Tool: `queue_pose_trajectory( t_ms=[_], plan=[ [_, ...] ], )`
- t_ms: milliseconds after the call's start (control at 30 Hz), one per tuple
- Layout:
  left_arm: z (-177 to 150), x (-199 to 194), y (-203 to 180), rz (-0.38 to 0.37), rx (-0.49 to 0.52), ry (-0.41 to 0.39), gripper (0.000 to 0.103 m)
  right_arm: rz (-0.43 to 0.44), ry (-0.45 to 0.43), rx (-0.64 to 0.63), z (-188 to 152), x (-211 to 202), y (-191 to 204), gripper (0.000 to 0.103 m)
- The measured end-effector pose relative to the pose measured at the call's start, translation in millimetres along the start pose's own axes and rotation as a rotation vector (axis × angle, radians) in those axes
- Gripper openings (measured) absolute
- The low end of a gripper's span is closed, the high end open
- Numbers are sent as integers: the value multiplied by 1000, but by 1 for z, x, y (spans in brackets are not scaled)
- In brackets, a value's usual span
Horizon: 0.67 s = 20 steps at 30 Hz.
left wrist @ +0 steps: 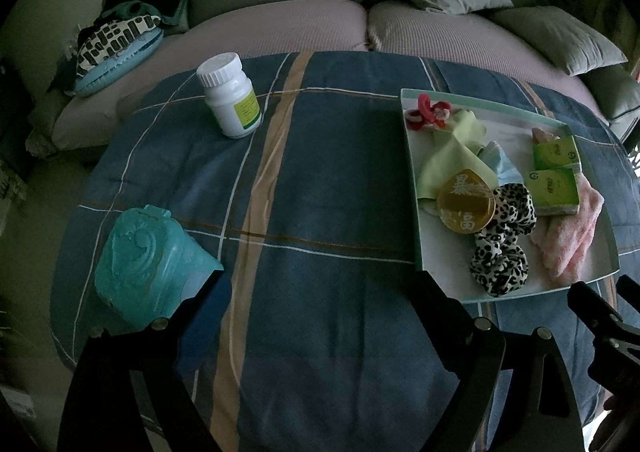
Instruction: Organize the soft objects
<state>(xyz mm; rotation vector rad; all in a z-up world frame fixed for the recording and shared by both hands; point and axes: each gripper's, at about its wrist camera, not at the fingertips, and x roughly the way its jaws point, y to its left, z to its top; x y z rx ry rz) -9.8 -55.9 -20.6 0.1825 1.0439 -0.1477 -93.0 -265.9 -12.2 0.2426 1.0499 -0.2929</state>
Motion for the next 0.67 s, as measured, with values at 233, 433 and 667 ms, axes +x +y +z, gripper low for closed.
queue_pose_trajectory(
  t_ms=[233, 433, 667],
  plan=[
    [0, 1, 0, -2, 1, 3, 91, -4, -2, 9, 1, -1, -5, 103],
    [1, 0, 1, -16, -8, -2, 91, -8, -6, 14, 2, -2, -7, 103],
    [1, -1, 2, -13, -15, -10, 91, -9, -7, 15, 2, -2, -7, 103]
  ],
)
